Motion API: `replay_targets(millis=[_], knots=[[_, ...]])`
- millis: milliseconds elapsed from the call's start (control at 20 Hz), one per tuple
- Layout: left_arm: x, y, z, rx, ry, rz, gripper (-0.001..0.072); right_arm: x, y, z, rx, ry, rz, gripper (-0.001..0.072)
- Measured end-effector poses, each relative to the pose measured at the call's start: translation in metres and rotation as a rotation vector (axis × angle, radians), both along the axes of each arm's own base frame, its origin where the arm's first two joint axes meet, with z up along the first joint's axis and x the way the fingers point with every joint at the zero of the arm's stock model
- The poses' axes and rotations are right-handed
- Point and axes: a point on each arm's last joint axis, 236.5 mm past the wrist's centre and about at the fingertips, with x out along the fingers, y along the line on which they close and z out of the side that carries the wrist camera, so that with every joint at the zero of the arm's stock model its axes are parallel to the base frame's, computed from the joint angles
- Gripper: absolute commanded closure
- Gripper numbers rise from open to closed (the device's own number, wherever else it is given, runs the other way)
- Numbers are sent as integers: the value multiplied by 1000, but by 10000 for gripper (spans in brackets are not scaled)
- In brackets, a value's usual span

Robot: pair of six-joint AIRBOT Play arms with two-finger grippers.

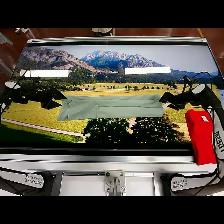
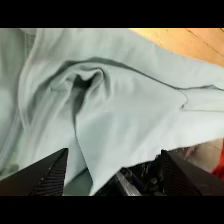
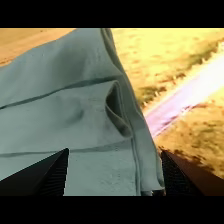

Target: Fold the shirts.

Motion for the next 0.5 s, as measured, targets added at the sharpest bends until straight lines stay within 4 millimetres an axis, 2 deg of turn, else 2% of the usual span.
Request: replay_targets(millis=[100, 300, 350, 400, 450, 500], knots=[[-3, -1, 9, -6, -7, -16, 54, -6, 1, -12, 56, 43, -21, 10], [-9, -15, 32, -6, -49, -72, 54, -4, 26, -29, 191, 86, -42, 38], [-9, -20, 37, -4, -62, -85, 54, -1, 34, -33, 213, 85, -43, 200], [-10, -25, 41, 0, -71, -99, 54, -1, 41, -37, 229, 94, -41, 331], [-11, -31, 45, 1, -82, -114, 54, 0, 46, -42, 233, 97, -40, 505], [-13, -38, 48, 2, -88, -130, 56, 1, 49, -44, 229, 91, -35, 632]])
